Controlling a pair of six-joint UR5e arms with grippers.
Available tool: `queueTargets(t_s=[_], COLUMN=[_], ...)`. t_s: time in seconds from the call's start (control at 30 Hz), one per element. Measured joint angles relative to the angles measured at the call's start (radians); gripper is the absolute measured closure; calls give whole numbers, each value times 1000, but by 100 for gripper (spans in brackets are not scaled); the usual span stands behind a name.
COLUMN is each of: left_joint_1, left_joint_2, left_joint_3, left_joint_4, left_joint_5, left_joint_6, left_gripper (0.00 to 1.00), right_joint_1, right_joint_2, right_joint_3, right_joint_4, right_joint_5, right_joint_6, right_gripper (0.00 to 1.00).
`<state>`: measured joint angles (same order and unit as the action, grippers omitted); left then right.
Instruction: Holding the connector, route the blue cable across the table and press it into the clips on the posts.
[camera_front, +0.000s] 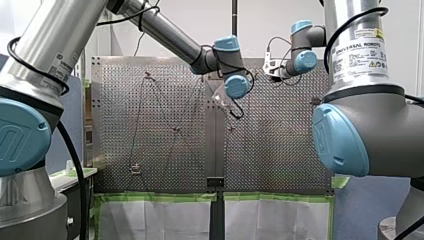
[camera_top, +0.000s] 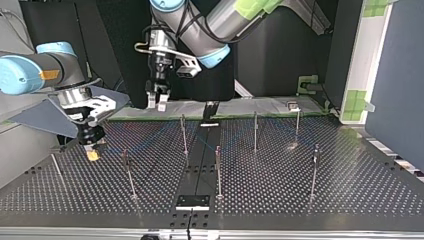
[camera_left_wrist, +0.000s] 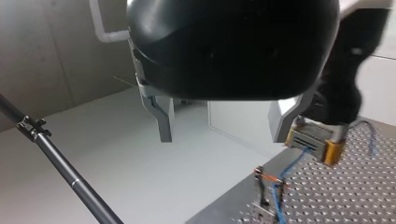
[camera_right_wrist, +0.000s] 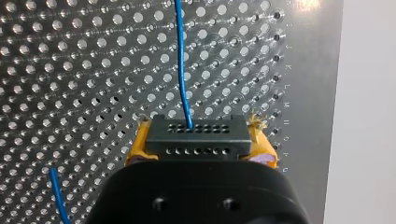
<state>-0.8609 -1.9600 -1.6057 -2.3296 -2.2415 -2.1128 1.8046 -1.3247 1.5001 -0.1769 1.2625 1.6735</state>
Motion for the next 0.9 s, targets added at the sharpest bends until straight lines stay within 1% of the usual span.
queueTargets(t_s=[0.3, 0.4, 0.53, 0.77, 0.9], left_joint_1=[3, 3, -5, -31, -41], left_joint_2=[-4, -14, -42, -107, -139], left_joint_3=[-77, -103, -136, -202, -234], left_joint_4=[78, 103, 137, 202, 235], left_joint_5=[5, 6, -3, -10, -26], left_joint_6=[-16, -27, -56, -120, -126], left_gripper=[0, 0, 0, 0, 0], right_joint_1=[-2, -4, -7, -9, -11], right_joint_2=[0, 1, 1, 2, 3], right_joint_3=[1, 2, 3, 3, 3], right_joint_4=[0, 0, 0, 0, -1], right_joint_5=[0, 0, 0, 0, 0], right_joint_6=[0, 0, 0, 0, 0], right_gripper=[100, 100, 100, 100, 100])
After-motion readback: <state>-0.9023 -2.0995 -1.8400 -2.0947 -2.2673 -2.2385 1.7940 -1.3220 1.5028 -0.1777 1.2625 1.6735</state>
